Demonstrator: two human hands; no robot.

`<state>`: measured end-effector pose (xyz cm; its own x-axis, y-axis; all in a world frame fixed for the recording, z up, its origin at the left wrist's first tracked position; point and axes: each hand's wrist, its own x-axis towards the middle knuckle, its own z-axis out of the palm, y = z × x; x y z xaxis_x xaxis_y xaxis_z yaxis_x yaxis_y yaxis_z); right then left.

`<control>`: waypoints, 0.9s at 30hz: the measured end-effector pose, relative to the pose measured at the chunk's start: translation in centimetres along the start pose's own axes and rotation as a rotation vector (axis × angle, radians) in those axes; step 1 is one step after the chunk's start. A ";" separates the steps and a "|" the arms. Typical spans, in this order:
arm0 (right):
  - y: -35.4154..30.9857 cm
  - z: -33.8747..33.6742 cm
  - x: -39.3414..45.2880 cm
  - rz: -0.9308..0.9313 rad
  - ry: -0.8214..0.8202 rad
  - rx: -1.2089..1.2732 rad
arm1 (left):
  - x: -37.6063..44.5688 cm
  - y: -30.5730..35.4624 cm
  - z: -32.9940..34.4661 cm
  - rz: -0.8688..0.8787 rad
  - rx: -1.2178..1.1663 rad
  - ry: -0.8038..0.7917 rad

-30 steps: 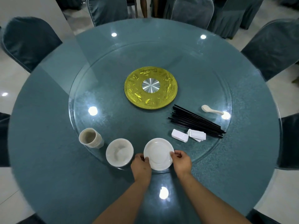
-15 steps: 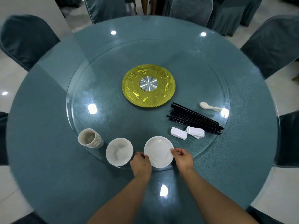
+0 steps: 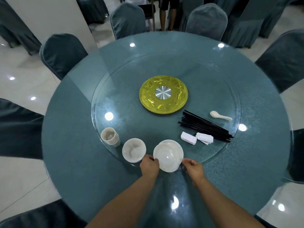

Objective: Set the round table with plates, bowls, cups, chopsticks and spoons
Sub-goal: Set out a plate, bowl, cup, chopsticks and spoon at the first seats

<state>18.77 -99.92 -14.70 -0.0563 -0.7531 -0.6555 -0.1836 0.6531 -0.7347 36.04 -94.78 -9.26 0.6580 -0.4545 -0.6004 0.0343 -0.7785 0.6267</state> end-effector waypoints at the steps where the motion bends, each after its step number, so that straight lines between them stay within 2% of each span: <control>1: 0.3 -0.1 -0.5 -0.001 -0.005 -0.023 | 0.0 -0.1 -0.4 0.005 0.000 -0.016; 10: 1.0 0.6 -5.5 0.002 0.018 -0.048 | 0.1 -2.1 -5.7 0.167 0.069 -0.178; 13: 1.6 2.9 -7.4 0.018 -0.008 -0.033 | 0.9 -4.0 -8.7 0.172 0.032 -0.191; 20: 2.5 10.8 -11.6 0.021 -0.104 -0.127 | 4.3 -9.5 -16.7 0.149 0.106 -0.209; 27: 1.9 19.5 -14.0 0.024 -0.212 -0.247 | 7.6 -14.1 -23.4 0.056 0.015 -0.106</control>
<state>38.30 -86.56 -10.35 0.1374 -0.6878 -0.7128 -0.4189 0.6117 -0.6711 58.16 -77.11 -11.07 0.5754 -0.5397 -0.6145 -0.0117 -0.7567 0.6537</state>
